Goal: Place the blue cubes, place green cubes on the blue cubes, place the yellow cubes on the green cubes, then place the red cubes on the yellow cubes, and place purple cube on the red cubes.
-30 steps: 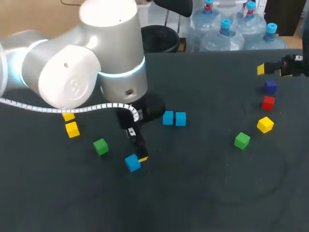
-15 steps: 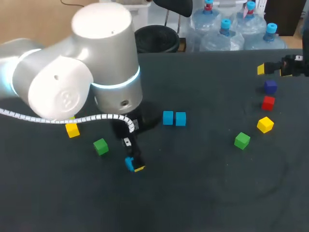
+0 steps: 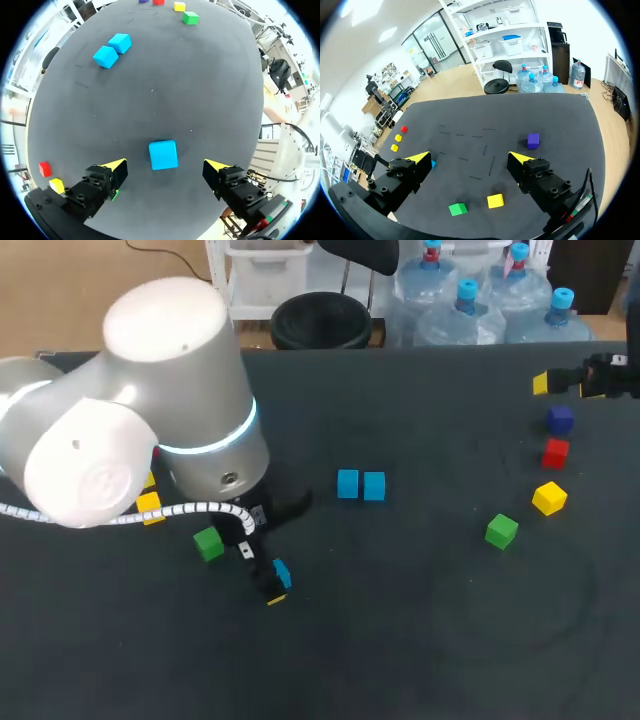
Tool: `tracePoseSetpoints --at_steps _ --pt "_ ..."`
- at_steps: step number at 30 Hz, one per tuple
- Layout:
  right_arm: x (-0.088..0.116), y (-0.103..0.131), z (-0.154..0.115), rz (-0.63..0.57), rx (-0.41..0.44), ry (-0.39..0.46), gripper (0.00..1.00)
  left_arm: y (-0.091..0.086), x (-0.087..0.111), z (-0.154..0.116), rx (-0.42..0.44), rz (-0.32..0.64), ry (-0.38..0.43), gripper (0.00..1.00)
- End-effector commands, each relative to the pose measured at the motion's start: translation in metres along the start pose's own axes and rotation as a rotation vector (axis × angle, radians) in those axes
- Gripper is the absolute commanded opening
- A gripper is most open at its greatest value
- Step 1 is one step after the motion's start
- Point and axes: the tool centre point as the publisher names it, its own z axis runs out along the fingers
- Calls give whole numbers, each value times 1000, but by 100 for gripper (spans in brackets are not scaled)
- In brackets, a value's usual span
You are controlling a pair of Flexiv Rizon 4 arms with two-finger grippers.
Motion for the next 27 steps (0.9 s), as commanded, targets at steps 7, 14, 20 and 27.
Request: tracePoseSetpoints --at_steps 7,14,20,27 --pt "0 0 -1 0 2 0 100 3 -4 6 8 9 -22 100" --pt "0 0 -1 0 2 0 100 3 -12 13 18 18 -23 100" --pt "0 0 -1 0 2 0 100 6 -14 17 19 20 -24 100" --pt "0 0 -1 0 2 0 100 6 -17 17 28 30 -30 100"
